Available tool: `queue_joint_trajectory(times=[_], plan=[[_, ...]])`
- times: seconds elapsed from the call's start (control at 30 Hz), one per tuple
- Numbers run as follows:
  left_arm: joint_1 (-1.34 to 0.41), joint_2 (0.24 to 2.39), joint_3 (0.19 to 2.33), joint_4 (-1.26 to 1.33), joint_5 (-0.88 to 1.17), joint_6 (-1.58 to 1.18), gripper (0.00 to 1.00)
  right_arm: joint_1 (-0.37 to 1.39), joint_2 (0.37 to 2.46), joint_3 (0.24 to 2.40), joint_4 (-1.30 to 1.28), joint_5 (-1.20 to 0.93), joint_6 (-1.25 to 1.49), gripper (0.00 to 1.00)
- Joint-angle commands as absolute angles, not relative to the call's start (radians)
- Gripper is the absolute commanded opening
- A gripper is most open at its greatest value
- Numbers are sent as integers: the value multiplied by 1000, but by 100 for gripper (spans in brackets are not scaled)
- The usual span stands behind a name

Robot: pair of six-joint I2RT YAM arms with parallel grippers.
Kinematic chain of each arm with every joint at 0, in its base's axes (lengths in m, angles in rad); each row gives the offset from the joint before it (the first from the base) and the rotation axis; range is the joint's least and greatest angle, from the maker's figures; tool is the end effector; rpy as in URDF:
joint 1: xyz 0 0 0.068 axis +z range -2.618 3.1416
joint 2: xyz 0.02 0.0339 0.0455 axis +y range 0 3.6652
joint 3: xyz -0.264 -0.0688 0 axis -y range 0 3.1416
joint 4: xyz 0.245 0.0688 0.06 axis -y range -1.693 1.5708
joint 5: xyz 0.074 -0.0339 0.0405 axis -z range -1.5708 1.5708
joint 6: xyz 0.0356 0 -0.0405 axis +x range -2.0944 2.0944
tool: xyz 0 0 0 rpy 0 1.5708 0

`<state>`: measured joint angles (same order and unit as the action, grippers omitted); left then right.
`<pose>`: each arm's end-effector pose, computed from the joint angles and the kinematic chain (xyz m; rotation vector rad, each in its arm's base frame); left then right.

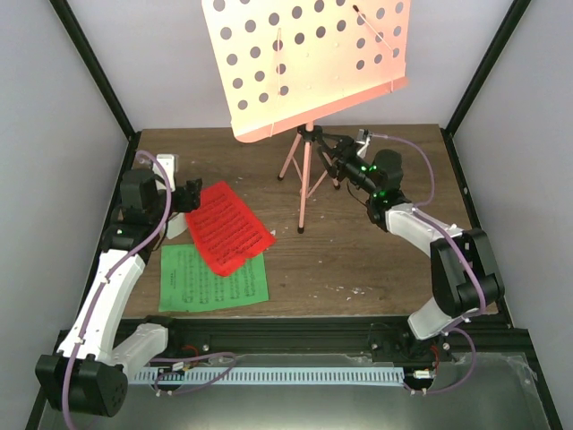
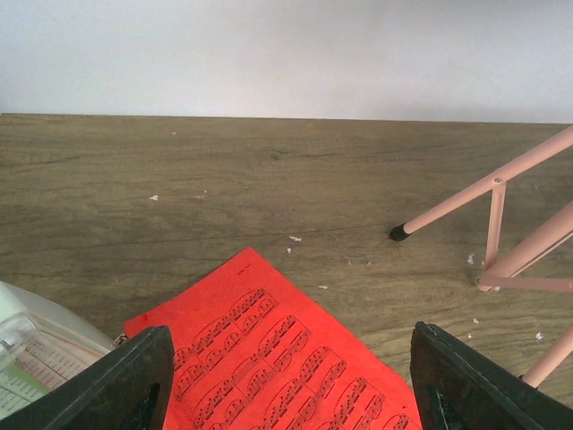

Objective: Pack up the instrument practice props

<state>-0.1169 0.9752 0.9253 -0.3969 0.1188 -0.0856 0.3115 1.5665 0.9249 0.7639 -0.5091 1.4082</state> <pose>0.2162 -0.0296 0.3325 0.1073 2.0202 -0.2483 0.3329 0.1254 0.2918 0.4496 1.6749 1.7076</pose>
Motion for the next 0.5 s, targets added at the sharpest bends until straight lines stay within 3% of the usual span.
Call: queue_joint_trajectory(times=[0.0,0.1,0.47], plan=[[-120,971,919,-383,134,-90,73,307,1569,975,776,-503,1402,65],[-120,971,919,-383,135,-91,73,307,1568,987,759,-498,1390,64],[-119,972,919,-383,139,-94,73,308,1574,1023,727,-500,1343,38]])
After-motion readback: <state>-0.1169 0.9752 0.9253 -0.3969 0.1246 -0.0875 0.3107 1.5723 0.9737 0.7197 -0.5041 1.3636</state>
